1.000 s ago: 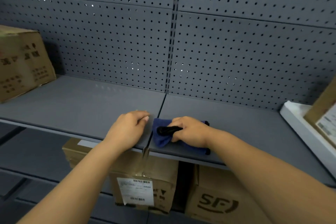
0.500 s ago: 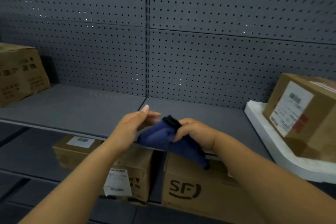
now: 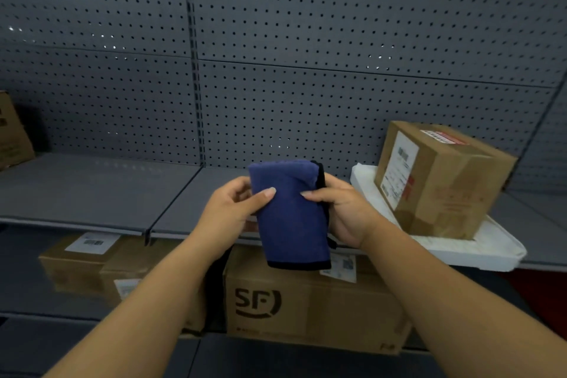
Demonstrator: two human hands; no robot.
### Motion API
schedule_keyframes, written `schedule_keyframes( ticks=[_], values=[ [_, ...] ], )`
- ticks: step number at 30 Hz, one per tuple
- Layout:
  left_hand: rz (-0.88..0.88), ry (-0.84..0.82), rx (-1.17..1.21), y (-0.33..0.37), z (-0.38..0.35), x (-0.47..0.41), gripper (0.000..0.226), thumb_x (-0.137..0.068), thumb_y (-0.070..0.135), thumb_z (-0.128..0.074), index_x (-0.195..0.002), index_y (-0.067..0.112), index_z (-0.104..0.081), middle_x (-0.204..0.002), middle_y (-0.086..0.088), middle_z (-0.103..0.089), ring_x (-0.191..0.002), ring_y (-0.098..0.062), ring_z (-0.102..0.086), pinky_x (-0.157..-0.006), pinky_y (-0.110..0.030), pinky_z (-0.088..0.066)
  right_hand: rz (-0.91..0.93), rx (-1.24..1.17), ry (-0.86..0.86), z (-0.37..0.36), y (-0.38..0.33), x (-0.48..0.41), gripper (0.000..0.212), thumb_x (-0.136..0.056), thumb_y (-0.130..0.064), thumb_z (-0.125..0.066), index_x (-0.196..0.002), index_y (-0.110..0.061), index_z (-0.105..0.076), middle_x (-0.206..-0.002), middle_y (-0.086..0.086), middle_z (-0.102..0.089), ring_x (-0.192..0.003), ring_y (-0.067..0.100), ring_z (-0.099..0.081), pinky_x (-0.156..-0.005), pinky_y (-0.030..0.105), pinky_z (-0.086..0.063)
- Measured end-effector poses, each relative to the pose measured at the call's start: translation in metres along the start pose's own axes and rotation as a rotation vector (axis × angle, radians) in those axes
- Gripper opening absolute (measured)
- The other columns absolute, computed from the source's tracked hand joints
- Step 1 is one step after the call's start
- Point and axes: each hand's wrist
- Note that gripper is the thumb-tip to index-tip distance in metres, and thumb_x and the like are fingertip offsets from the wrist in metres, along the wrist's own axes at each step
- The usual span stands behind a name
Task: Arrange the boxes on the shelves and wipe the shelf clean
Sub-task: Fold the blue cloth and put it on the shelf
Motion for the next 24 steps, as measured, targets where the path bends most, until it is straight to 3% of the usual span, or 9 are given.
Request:
schedule_keyframes(
  ticks=[4,9,13,21,24],
  values=[
    [-0.017,0.011,-0.037,0.006,-0.021,-0.003,0.007,-0.086,0.023,-0.063,-0.093,0.02,-0.063,-0.089,0.005,-0.072,-0.074,-0.006,-0.07,-0.061,-0.031,-0.058,0.029,0.069,0.11,0.011,-0.005,0.012,0.032,-0.088,0.006,-0.052,-0.105,-0.018,-0.065,-0.1,0.002,-0.071,-0.088,0.016,-0.069,-0.079,0.032,-0.055],
    [-0.028,-0.011,-0.051,0.014,-0.043,-0.015,0.014,-0.084,0.029,-0.066,-0.091,0.017,-0.061,-0.097,-0.013,-0.07,-0.088,-0.028,-0.067,-0.072,-0.05,-0.056,0.077,0.154,0.212,0.021,-0.012,0.026,0.037,-0.083,-0.004,-0.066,-0.117,-0.015,-0.058,-0.112,0.002,-0.068,-0.1,0.018,-0.067,-0.079,0.031,-0.056],
    [-0.05,-0.063,-0.063,0.019,-0.059,-0.025,0.018,-0.081,0.033,-0.069,-0.088,0.018,-0.061,-0.097,-0.015,-0.068,-0.091,-0.033,-0.066,-0.075,-0.055,-0.054,0.122,0.295,0.348,0.027,-0.019,0.037,0.043,-0.078,-0.01,-0.073,-0.117,-0.019,-0.058,-0.115,0.001,-0.067,-0.104,0.017,-0.066,-0.086,0.036,-0.056],
    [-0.069,-0.219,-0.015,0.029,-0.103,-0.031,0.018,-0.083,0.028,-0.068,-0.093,0.016,-0.06,-0.095,-0.009,-0.069,-0.087,-0.022,-0.067,-0.067,-0.035,-0.057,0.169,0.383,0.522,0.054,-0.034,0.07,0.042,-0.08,-0.013,-0.072,-0.118,-0.022,-0.057,-0.114,-0.003,-0.067,-0.1,0.01,-0.066,-0.078,0.027,-0.058],
    [-0.062,-0.275,0.004,0.031,-0.124,-0.03,0.016,-0.084,0.028,-0.067,-0.094,0.018,-0.059,-0.095,-0.008,-0.069,-0.085,-0.02,-0.068,-0.065,-0.032,-0.057,0.181,0.405,0.589,0.069,-0.037,0.085,0.044,-0.08,-0.014,-0.073,-0.12,-0.021,-0.056,-0.116,-0.003,-0.065,-0.105,0.012,-0.064,-0.086,0.033,-0.056]
  ],
)
Point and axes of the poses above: each hand's wrist, its own x-axis away from the middle knuckle, its own z-axis out of the back of the hand, y = z × x
